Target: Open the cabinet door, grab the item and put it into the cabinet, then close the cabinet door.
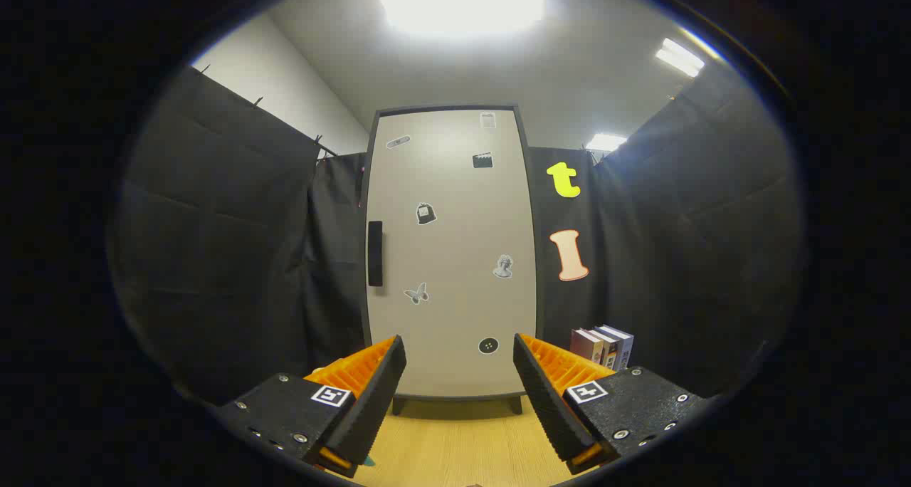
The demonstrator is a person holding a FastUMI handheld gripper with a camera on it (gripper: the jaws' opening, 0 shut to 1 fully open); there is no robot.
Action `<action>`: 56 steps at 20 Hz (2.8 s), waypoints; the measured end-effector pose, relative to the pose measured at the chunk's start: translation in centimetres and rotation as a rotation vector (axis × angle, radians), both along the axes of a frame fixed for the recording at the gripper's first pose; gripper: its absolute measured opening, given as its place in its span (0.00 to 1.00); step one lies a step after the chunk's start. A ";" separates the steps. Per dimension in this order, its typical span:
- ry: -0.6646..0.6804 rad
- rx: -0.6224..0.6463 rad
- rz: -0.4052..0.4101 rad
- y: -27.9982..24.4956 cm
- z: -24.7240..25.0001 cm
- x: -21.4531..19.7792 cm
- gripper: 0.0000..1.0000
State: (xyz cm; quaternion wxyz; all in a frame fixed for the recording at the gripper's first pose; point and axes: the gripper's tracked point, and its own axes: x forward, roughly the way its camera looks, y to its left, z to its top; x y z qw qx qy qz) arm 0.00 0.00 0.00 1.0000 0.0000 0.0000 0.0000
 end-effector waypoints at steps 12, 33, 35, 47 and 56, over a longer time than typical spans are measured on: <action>-0.001 0.011 -0.007 0.4 0.4 -0.3 0.94; 0.008 0.051 0.030 1.5 2.6 3.9 0.94; 0.013 0.052 0.042 2.1 3.2 5.4 0.94; -0.039 0.078 0.121 7.8 8.1 14.8 0.94; 0.011 0.093 0.158 11.9 7.4 23.0 0.94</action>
